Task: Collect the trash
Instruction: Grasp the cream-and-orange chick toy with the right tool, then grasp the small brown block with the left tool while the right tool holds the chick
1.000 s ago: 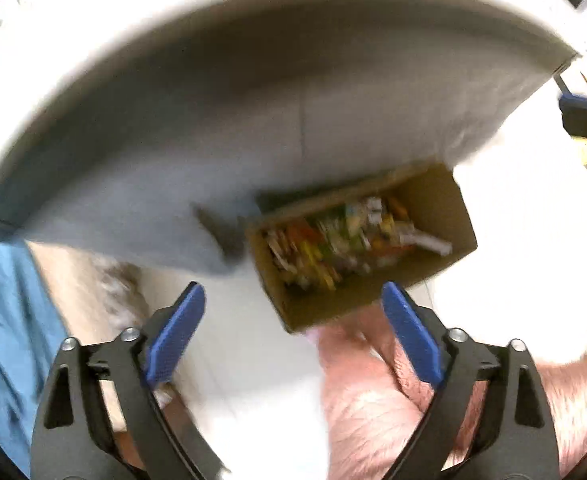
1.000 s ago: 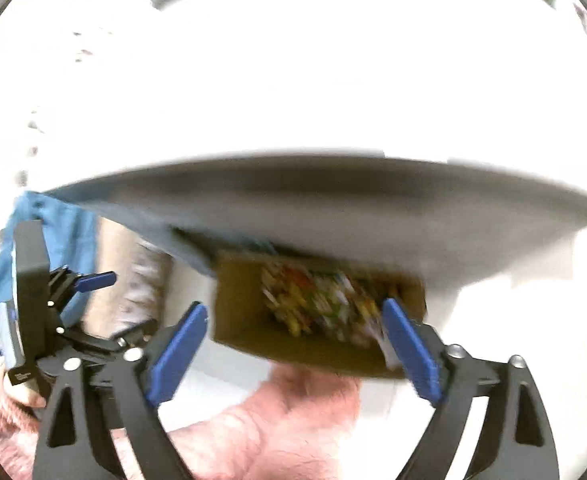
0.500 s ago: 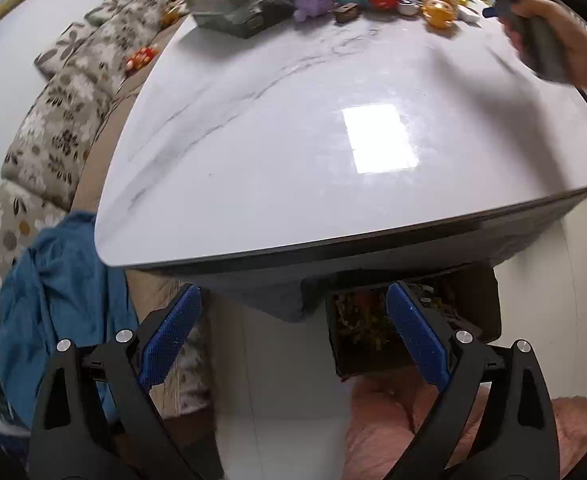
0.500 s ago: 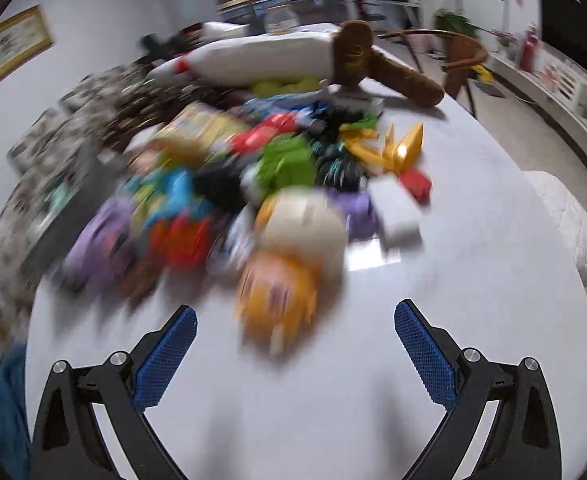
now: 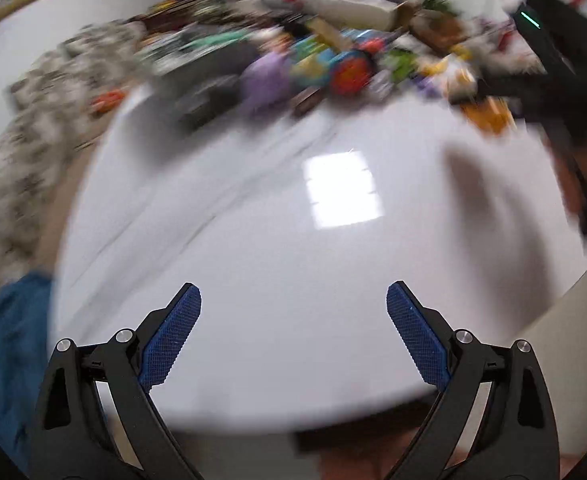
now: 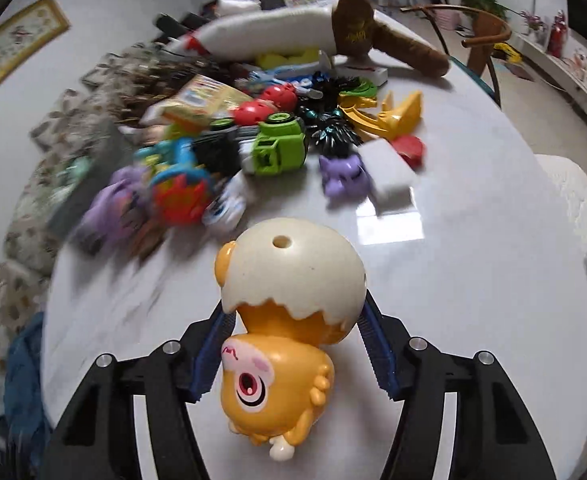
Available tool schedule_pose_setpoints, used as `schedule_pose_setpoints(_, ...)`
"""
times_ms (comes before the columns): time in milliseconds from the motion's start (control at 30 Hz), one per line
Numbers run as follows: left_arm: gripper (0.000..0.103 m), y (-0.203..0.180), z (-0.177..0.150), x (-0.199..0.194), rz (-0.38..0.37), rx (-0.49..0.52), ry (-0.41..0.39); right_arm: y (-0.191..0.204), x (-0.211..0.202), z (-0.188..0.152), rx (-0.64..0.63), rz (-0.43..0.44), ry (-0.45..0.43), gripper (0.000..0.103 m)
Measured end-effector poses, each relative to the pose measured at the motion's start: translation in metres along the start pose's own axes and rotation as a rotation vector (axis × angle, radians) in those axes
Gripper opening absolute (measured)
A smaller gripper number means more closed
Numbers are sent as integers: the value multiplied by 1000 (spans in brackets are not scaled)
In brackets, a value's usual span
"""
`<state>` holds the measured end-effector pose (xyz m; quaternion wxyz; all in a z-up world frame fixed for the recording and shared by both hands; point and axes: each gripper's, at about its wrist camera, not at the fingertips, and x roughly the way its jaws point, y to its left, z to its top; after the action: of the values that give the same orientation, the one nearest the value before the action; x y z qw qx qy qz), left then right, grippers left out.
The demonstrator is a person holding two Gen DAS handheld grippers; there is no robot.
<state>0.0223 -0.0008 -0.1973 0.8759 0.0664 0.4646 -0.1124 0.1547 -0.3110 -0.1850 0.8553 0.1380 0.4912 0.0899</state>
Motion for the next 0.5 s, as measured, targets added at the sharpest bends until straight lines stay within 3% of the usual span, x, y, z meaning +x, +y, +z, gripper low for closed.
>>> schedule_pose_setpoints(33,92,-3,12,10,-20,9,-14,-5,-18,-12,3,20,-10,61)
schedule_pose_setpoints(100,92,-5,47,45,35,40,-18,-11,-45,-32,12,39,-25,61)
schedule_pose_setpoints(200,92,0,96,96,33,49,7,-22,-75,-56,42,40,-38,61)
schedule_pose_setpoints(400,92,4,158,161,-74,50,86,-41,-113,-92,103,13,-68,61)
schedule_pose_setpoints(500,77,2,170,179,-58,58,125,-47,-120,-99,125,3,-81,61)
